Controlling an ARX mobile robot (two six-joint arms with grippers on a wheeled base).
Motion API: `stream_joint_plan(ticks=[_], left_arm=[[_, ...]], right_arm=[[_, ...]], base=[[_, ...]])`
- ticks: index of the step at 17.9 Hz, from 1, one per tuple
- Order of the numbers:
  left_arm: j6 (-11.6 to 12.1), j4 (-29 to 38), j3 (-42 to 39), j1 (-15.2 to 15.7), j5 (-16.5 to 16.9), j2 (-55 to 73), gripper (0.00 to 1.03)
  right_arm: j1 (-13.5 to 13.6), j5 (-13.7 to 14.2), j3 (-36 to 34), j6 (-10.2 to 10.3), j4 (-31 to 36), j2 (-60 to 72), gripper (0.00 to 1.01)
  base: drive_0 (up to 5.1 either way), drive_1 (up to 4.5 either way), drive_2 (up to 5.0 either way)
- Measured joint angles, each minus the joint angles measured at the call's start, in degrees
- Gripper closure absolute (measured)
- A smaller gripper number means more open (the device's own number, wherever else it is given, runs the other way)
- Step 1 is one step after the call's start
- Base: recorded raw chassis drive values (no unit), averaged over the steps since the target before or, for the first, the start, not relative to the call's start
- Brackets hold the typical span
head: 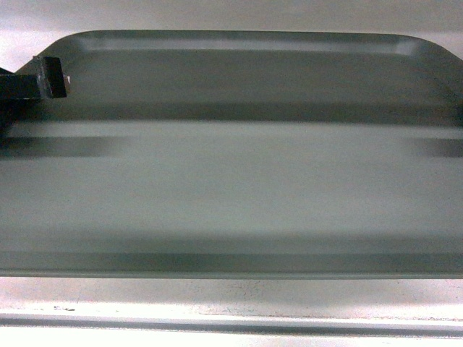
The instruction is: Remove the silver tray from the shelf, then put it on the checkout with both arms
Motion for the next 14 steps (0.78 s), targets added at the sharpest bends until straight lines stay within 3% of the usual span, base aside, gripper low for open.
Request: stream_joint_plan(ticks=[4, 14], left_arm=[[-1.25, -3.17, -0.33, 0.13, -0.31, -0.11, 0.99], [-1.36, -3.15, -1.07, -0.85, -1.14, -2.43, 0.99]], right_arm=[[0.9, 0.96, 1.25, -0.81, -5.07, 0.17, 0.98], [0.83, 2.23, 1.25, -0.85, -5.73, -0.28, 0.98]], base=[[0.0, 0.0, 0.0], [0.0, 0.0, 0.0]])
